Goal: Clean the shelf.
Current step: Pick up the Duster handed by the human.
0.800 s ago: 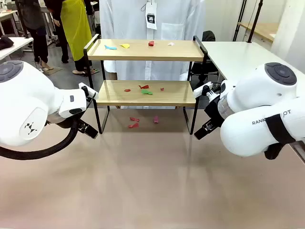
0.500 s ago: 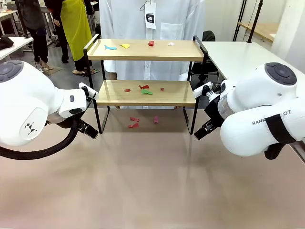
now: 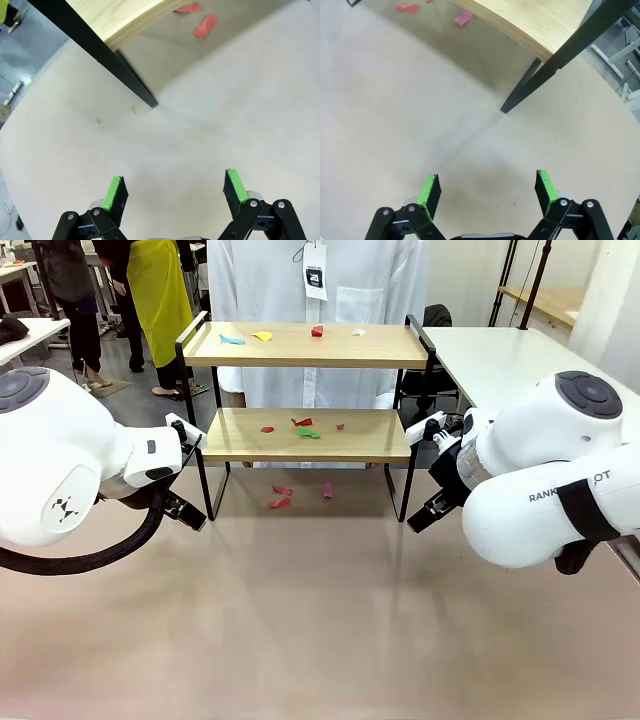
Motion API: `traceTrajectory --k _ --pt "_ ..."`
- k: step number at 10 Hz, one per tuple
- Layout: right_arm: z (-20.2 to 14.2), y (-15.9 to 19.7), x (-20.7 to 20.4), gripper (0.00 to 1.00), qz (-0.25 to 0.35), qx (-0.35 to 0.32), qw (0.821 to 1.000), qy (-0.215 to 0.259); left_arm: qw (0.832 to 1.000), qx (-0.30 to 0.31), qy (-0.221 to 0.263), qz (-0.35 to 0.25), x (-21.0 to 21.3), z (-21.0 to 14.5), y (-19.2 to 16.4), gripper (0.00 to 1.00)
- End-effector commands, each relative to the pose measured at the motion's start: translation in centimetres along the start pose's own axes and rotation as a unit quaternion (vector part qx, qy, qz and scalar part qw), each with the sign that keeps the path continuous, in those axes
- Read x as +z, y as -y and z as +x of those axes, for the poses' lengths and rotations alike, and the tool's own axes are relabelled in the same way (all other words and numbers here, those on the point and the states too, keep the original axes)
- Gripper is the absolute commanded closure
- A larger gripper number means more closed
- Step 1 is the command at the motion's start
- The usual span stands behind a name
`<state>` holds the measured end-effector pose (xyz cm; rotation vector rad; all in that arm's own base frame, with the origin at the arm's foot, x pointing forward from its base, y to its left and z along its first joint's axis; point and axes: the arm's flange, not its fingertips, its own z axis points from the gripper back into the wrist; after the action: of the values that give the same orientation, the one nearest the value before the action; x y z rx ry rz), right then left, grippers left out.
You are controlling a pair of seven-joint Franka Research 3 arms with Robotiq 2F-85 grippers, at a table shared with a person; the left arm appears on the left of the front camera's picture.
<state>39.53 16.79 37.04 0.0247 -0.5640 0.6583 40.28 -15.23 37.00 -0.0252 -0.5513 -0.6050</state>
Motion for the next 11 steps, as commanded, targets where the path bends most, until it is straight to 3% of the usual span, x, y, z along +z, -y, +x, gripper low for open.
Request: traceTrajectory --k 1,3,6,8,11 --pt "0.0 0.0 0.0 0.0 0.0 0.0 1.0 0.0 1.0 0.0 0.0 0.0 0.0 0.0 -0.1 0.0" --pt "1.8 0.8 1.1 0.0 -0.015 -0.005 1.0 0.018 1.0 0.0 0.01 -0.015 1.4 0.9 -0.3 0.0" --pt "4.9 4.6 7.3 0.0 -0.003 -0.031 0.998 0.061 0.997 -0.004 0.036 -0.062 7.9 3.7 -4.5 0.0" --pt "4.1 8.4 11.0 0.0 0.006 -0.048 0.994 0.094 0.991 -0.023 0.052 -0.125 10.7 4.0 -8.9 0.0" --pt "0.1 15.4 14.6 0.0 0.08 0.001 0.985 0.151 0.966 -0.113 0.11 -0.204 11.4 1.5 -15.5 0.0"
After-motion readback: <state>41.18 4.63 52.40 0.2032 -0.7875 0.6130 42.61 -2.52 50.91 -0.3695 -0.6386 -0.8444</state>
